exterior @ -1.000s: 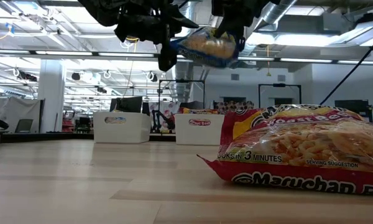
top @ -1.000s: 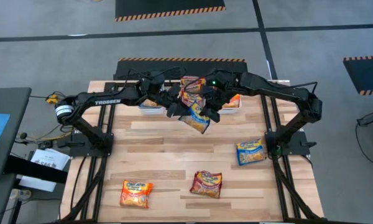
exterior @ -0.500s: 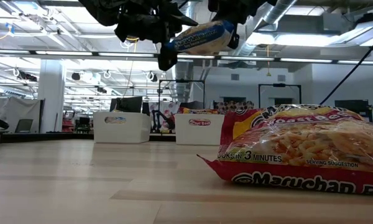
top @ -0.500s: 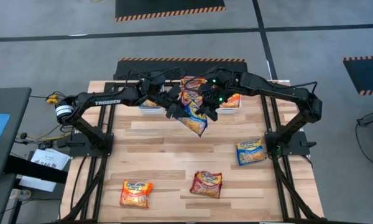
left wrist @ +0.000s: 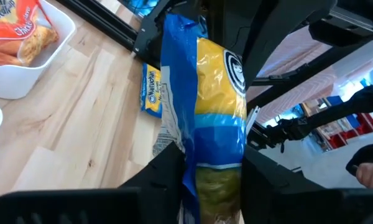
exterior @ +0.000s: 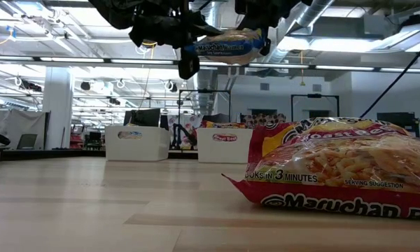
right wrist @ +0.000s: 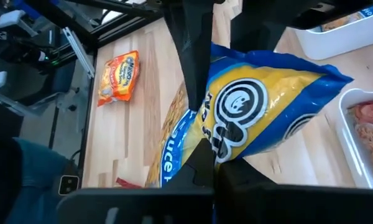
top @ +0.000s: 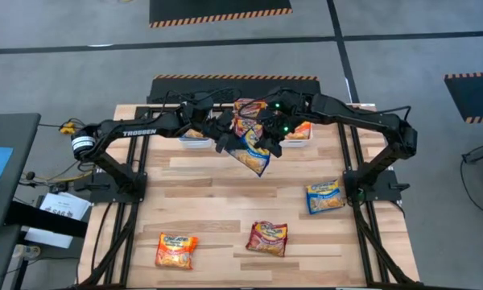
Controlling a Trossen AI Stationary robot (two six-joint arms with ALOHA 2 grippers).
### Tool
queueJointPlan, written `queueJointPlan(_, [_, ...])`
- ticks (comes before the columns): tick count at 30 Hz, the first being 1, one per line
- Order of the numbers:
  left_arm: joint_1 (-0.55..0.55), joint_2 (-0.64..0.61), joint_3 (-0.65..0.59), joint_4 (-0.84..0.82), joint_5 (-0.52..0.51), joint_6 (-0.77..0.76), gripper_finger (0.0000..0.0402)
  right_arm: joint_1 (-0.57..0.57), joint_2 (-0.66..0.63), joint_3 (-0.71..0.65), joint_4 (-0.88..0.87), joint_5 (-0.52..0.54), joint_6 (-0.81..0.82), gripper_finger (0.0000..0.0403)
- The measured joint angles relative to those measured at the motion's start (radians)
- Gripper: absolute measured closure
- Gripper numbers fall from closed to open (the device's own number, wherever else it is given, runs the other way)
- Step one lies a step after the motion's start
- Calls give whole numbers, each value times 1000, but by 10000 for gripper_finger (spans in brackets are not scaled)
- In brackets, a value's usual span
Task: Sort Maruchan noodles
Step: Put the blue noodle pack into the left white bin
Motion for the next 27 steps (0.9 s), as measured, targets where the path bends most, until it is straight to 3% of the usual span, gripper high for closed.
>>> queueJointPlan(5, [0, 0, 0, 2, -5, 0, 313, 0, 0, 0, 1, 3, -2, 379])
queueJointPlan(20, [34, 0, 0, 6, 15, -10, 316, -50, -11, 0, 17, -7, 0, 239])
queueJointPlan(27, [71, -5, 0, 0, 107, -22, 315, -107, -49, 37, 1, 11, -3, 216])
